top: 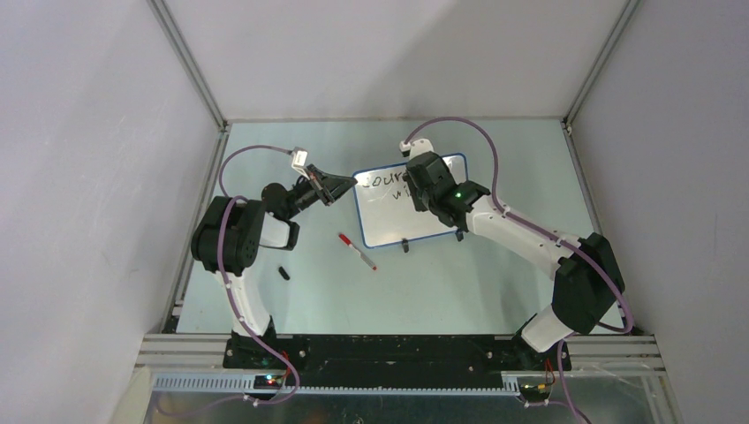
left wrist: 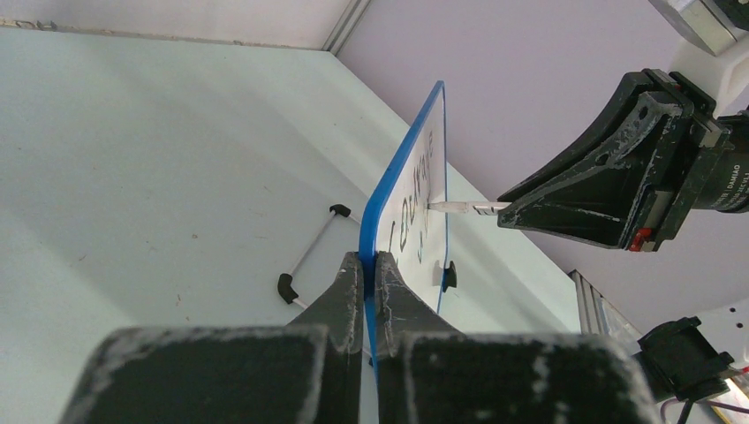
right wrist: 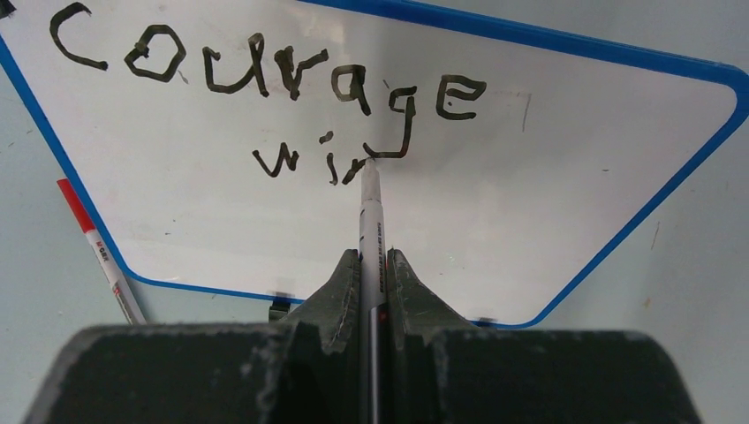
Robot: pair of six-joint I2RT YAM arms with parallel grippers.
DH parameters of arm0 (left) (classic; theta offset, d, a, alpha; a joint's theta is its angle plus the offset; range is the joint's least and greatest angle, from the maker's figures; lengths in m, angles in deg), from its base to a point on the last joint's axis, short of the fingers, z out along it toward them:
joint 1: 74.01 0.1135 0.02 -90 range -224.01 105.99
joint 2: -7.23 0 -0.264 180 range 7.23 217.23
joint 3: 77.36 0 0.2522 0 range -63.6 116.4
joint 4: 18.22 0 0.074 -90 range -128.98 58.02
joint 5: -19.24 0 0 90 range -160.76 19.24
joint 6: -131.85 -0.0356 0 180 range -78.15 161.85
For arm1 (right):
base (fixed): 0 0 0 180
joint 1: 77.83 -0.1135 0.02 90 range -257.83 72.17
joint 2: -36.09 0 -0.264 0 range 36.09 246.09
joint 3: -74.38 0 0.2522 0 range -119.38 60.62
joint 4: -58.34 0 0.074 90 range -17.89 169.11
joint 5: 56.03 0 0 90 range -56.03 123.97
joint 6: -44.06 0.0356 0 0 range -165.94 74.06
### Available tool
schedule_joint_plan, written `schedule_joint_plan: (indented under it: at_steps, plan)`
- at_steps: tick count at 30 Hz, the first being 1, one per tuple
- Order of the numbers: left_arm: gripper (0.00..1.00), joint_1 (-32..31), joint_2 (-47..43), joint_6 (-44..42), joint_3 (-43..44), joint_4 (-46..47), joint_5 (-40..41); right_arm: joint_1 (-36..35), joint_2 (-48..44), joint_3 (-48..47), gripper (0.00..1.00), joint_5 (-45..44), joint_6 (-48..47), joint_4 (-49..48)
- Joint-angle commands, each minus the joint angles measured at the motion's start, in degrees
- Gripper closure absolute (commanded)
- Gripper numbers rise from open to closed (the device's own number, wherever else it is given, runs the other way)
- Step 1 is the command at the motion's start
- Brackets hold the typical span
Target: Write a sentence on the whiteboard
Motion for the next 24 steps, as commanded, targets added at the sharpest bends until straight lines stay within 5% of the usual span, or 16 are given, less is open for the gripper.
schedule_joint_plan:
  at_steps: [1,24]
  plan:
    - [1.00,0.08,-1.46,-3.49,-0.84,2.23,-1.23,1.39,-1.16,-2.17,1.00,-2.90,0.74,-1.24]
    - [1.00,0.19,-1.52,-3.39,-0.80,2.25,-1.18,0.53,-2.09,1.10,1.00,-2.56,1.87,1.19]
